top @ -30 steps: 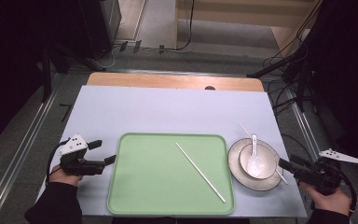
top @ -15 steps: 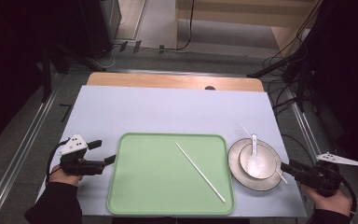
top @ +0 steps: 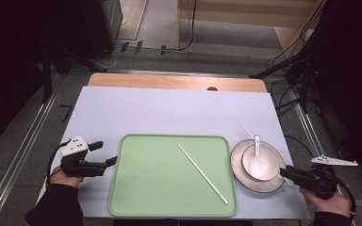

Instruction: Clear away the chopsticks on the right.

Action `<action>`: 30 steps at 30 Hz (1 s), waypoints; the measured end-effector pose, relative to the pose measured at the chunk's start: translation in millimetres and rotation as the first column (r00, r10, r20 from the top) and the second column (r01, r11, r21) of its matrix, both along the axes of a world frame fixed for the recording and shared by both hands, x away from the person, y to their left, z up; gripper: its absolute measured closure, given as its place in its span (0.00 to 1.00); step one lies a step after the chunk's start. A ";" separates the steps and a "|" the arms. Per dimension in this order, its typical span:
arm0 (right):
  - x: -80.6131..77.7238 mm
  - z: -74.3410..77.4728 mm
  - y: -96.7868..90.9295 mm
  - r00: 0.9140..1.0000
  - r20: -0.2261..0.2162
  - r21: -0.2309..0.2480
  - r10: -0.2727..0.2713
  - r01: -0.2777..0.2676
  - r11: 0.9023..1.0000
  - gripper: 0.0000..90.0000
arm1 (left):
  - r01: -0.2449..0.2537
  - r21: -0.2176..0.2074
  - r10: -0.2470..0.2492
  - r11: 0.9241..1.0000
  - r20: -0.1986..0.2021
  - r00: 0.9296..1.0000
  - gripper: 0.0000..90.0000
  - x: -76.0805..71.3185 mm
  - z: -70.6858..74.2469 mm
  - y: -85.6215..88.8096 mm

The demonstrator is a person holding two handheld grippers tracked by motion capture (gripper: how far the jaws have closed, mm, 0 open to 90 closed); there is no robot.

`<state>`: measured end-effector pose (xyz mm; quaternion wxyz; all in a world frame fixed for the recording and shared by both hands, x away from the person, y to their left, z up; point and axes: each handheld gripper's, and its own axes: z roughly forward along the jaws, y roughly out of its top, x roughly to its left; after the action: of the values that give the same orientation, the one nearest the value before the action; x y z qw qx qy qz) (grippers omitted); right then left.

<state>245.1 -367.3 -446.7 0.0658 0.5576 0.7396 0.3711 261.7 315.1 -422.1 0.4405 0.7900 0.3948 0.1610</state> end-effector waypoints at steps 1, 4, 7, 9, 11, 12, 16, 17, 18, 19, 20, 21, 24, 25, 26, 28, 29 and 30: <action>0.3 -0.5 0.4 1.000 -0.008 -0.001 0.002 -0.002 1.000 0.72 | 0.001 0.000 -0.001 1.000 0.000 1.000 0.20 0.0 0.0 0.0; 1.1 -1.5 3.0 1.000 -0.012 -0.010 0.015 -0.015 1.000 0.76 | 0.000 0.003 0.000 1.000 0.000 1.000 0.20 0.2 0.0 0.1; 2.2 -2.7 5.3 0.999 -0.027 -0.025 0.021 -0.022 0.999 0.78 | 0.000 0.003 0.000 1.000 -0.001 1.000 0.20 0.2 0.0 0.1; 3.3 -4.2 6.5 0.999 -0.033 -0.028 0.023 -0.023 0.999 0.80 | -0.001 0.005 0.001 1.000 -0.001 1.000 0.20 0.1 0.0 -0.1; 4.6 -5.2 7.5 0.999 -0.036 -0.030 0.030 -0.031 0.999 0.80 | -0.002 0.004 0.002 1.000 -0.001 1.000 0.20 0.2 -0.2 -0.3; 5.1 -5.6 8.2 0.999 -0.040 -0.030 0.032 -0.033 0.999 0.80 | -0.002 0.003 0.002 1.000 0.000 1.000 0.20 0.2 -0.3 -0.4; 7.1 -7.7 12.4 0.997 -0.049 -0.050 0.051 -0.054 0.997 0.82 | -0.002 0.005 0.002 1.000 -0.001 1.000 0.20 0.4 -0.4 -0.5; 7.5 -8.2 13.5 0.997 -0.057 -0.055 0.053 -0.056 0.997 0.83 | -0.002 0.005 0.002 1.000 -0.001 1.000 0.20 0.4 -0.4 -0.6; 8.3 -8.9 14.3 0.996 -0.061 -0.058 0.058 -0.061 0.996 0.84 | -0.002 0.004 0.002 1.000 -0.001 1.000 0.20 0.4 -0.5 -0.7; 8.9 -9.4 15.0 0.996 -0.062 -0.063 0.058 -0.062 0.996 0.85 | -0.001 0.005 0.001 1.000 -0.001 1.000 0.20 0.4 -0.4 -0.8; 9.7 -9.8 15.2 0.996 -0.063 -0.066 0.063 -0.067 0.996 0.86 | 0.000 0.005 0.000 1.000 0.000 1.000 0.20 0.5 -0.6 -0.8; 10.0 -9.8 16.1 0.996 -0.068 -0.064 0.056 -0.060 0.996 0.86 | 0.000 0.005 0.000 1.000 0.000 1.000 0.20 0.5 -0.6 -0.8; 11.8 -11.2 15.7 0.996 -0.075 -0.064 0.052 -0.056 0.996 0.91 | 0.000 0.005 0.000 1.000 0.000 1.000 0.20 0.5 -0.6 -0.8; 12.1 -11.6 15.2 0.995 -0.087 -0.052 0.050 -0.055 0.997 0.92 | -0.001 0.006 0.001 1.000 0.000 1.000 0.20 0.5 -0.6 -0.9; 12.9 -12.1 14.8 0.994 -0.096 -0.045 0.043 -0.047 0.998 0.92 | -0.001 0.006 0.001 1.000 0.000 1.000 0.20 0.6 -0.7 -0.9; 13.3 -12.1 14.4 0.994 -0.102 -0.037 0.044 -0.048 0.998 0.93 | -0.002 0.007 0.002 1.000 -0.001 1.000 0.20 0.5 -0.6 -1.0; 13.4 -12.0 14.5 0.994 -0.106 -0.036 0.041 -0.045 0.998 0.93 | -0.001 0.006 0.001 1.000 0.000 1.000 0.20 0.6 -0.6 -0.9; 13.5 -11.6 14.6 0.993 -0.113 -0.032 0.036 -0.040 0.999 0.93 | -0.001 0.006 0.001 1.000 0.000 1.000 0.20 0.5 -0.6 -0.8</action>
<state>258.6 -352.7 -458.3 0.0265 0.5623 0.7589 0.3273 262.2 314.3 -422.7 0.4381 0.7911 0.3948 0.1622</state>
